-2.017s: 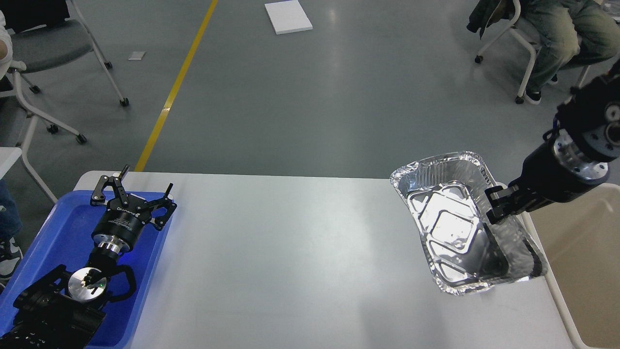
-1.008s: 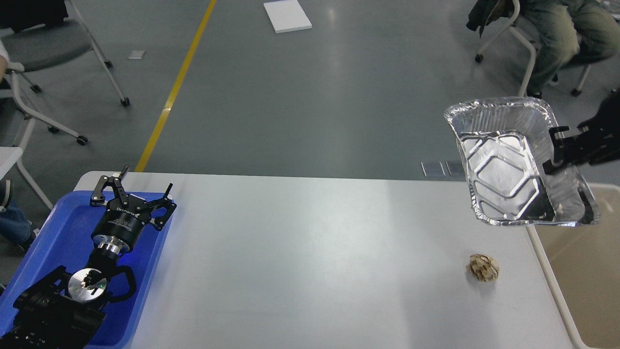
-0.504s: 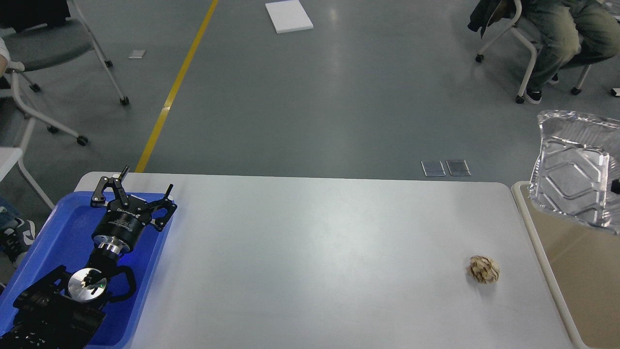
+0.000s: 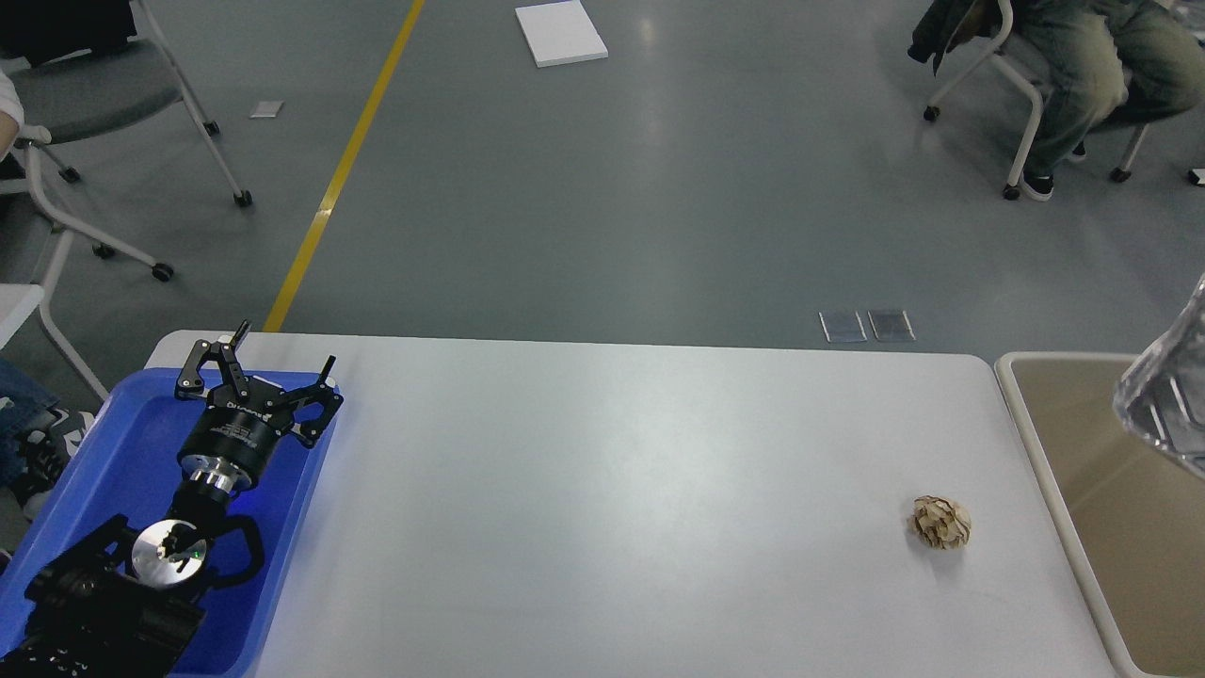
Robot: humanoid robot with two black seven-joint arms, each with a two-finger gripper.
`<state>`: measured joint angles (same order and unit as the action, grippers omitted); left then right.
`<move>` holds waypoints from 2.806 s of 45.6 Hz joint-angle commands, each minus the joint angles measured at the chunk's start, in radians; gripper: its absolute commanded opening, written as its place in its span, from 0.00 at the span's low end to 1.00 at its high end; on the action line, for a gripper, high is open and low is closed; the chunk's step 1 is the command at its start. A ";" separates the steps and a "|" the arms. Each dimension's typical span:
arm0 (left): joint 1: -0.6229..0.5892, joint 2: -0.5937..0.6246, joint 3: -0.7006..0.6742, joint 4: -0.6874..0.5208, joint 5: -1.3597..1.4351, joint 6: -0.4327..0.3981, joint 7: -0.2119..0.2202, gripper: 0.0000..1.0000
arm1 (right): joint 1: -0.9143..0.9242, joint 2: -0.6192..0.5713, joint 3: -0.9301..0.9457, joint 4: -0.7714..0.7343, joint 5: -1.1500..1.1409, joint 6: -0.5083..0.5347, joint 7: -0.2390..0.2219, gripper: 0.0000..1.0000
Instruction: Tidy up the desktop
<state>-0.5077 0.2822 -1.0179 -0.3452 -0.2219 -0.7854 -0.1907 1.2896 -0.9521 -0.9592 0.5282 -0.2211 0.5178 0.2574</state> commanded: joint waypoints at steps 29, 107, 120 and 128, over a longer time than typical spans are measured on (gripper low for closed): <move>0.000 0.000 -0.001 0.002 0.000 0.000 -0.001 1.00 | -0.443 0.199 0.175 -0.300 0.114 -0.205 -0.038 0.00; 0.000 0.000 0.001 0.000 0.001 0.000 0.000 1.00 | 0.533 0.033 -0.104 0.072 -0.221 -0.047 -0.037 0.99; 0.000 0.000 -0.001 0.000 0.001 0.000 0.000 1.00 | 0.718 0.208 -0.233 0.110 -0.219 0.004 -0.035 0.99; 0.000 0.000 0.001 0.000 0.001 0.000 0.000 1.00 | 0.852 0.314 -0.228 0.246 -0.215 0.045 -0.037 1.00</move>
<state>-0.5077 0.2822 -1.0175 -0.3452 -0.2208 -0.7854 -0.1904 1.9663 -0.7700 -1.1485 0.6519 -0.4344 0.5083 0.2216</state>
